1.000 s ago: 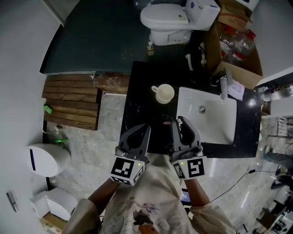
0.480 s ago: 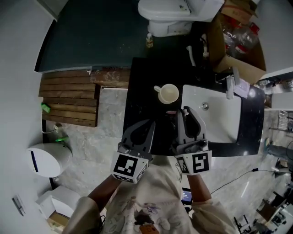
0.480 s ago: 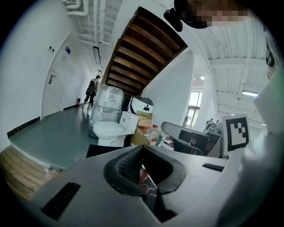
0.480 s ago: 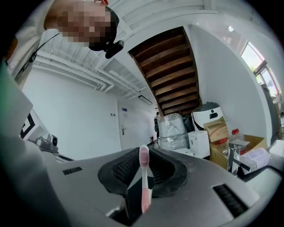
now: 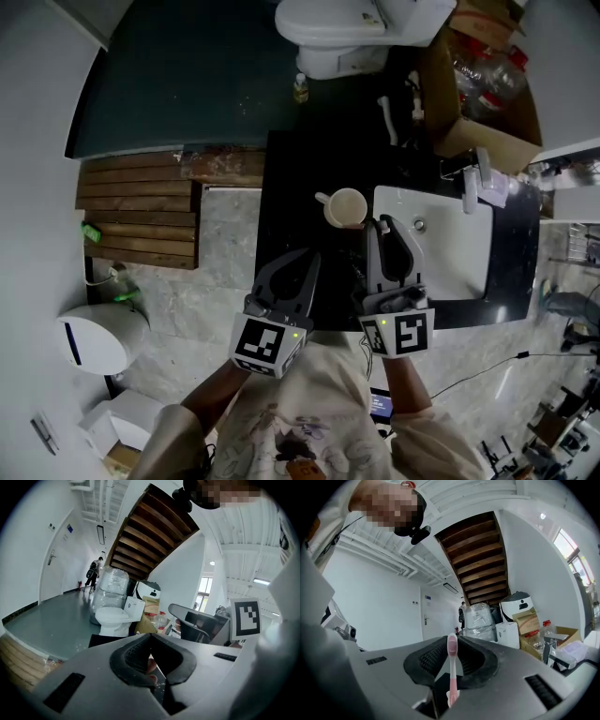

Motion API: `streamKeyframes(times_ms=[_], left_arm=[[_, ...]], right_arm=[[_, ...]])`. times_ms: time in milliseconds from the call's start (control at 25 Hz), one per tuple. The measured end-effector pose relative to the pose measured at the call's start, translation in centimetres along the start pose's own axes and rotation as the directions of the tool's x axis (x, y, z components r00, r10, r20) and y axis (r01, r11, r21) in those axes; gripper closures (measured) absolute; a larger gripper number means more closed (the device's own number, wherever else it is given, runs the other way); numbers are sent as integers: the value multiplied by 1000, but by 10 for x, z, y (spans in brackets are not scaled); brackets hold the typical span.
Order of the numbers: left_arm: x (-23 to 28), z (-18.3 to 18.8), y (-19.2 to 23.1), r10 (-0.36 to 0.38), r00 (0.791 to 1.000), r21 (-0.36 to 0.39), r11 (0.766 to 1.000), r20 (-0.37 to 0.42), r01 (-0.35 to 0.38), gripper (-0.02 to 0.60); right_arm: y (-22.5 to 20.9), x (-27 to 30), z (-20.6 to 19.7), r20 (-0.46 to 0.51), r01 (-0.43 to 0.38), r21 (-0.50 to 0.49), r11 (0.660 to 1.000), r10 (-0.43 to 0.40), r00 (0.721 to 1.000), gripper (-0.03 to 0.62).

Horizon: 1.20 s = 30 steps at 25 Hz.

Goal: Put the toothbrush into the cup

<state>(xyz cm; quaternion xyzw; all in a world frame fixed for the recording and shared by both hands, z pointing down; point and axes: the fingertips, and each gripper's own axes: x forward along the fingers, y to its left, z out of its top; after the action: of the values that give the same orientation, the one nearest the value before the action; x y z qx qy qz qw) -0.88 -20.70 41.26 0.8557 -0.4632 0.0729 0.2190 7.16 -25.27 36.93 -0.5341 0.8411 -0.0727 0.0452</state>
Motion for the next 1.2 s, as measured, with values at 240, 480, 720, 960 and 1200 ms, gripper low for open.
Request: streamKeyframes(times_ms=[240,480,720,960,1200], left_arm=[[8,0,11,-11,1000,-7,1000,-16,10,569],[12,-13,16,-21,998,-12,1000,-56,20,569],[18,-22,17,-33,997,-14,999,-68,32,568],[27,-40,20,-40,992,-29,999,-118,37,568],[36,-49,17,-61,989,-34,998,-133,57,569]], right_arm=[[-14,10,-17,-23,44,-17,999,-44,999,533],[-26,6,-52,-115,105,34,994,-100,988,533],[-37,7,-69,-101,116,73,991,-108,989,533],[-42,7,-92,-131,130,97,987,-117,984,533],[-43,6,-113,-163,141,143,980,-117,980,533]])
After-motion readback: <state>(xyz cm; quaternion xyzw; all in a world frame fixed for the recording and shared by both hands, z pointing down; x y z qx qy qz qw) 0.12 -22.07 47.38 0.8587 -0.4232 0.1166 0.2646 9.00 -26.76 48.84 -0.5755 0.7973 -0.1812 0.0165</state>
